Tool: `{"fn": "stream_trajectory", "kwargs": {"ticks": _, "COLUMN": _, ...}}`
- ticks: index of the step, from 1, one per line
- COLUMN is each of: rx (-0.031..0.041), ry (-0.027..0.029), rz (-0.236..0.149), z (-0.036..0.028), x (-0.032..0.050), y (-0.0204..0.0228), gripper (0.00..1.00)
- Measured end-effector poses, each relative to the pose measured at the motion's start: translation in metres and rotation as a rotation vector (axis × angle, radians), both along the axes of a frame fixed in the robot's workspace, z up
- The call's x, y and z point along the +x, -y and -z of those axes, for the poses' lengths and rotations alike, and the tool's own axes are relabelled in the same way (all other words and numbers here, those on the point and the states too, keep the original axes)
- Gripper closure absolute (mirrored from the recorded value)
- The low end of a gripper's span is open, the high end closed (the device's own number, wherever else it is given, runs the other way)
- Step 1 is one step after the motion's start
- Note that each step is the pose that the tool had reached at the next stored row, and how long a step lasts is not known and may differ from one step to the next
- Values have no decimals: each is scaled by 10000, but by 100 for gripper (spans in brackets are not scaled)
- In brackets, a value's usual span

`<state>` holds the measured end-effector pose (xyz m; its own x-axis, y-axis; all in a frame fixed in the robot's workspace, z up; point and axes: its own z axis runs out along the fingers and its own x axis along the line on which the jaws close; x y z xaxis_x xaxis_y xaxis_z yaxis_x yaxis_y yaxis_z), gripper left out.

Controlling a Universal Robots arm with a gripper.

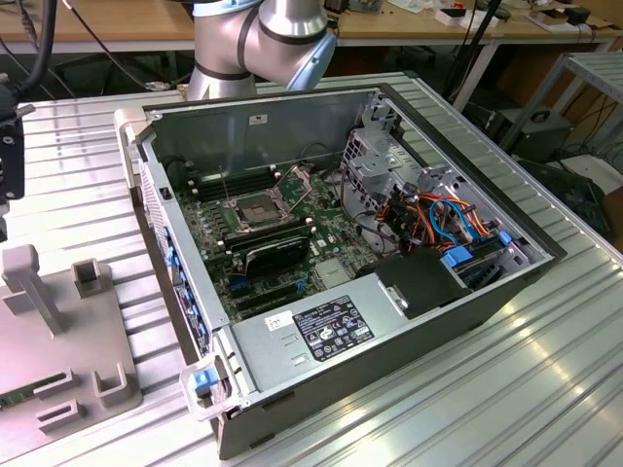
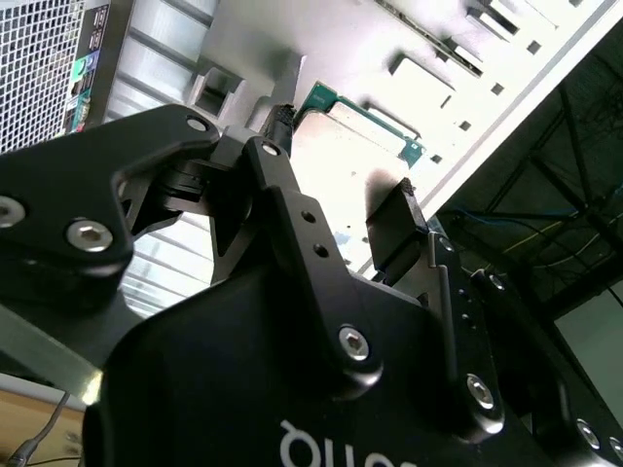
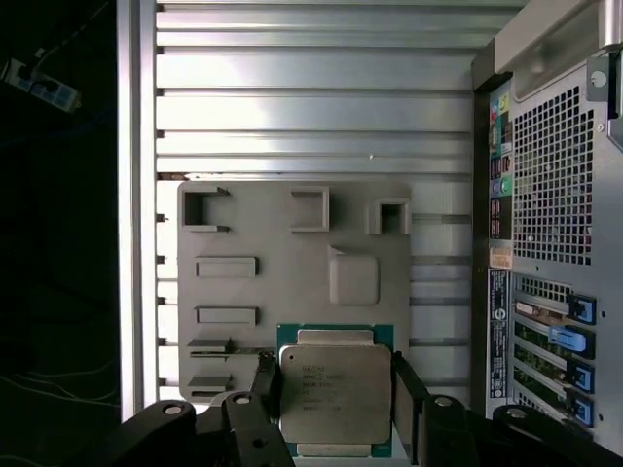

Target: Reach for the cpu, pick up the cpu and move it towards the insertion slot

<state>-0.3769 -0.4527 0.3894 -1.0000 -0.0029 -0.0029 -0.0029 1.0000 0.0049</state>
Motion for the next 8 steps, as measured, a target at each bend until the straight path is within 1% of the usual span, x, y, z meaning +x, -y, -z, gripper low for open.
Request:
{"fn": "stream_trajectory", "kwargs": {"ticks": 3, "rx": 1, "ry": 1, "rz": 1, "z": 1, "x": 36, "y": 0, "gripper": 45}}
{"fn": "stream_trajectory", "kwargs": {"ticks": 4, "rx": 0, "ry": 0, "rz": 1, "z": 0, "x": 60, "y": 0, "gripper": 45}}
{"fn": "stream_trajectory", "kwargs": {"ticks": 5, "rx": 0, "ry": 0, "rz": 1, "z": 0, "x": 105, "y": 0, "gripper": 45}}
{"fn": "stream_trajectory", "kwargs": {"ticks": 8, "rx": 0, "ry": 1, "rz": 0, "z": 1, "x": 157, "y": 0, "gripper": 45}}
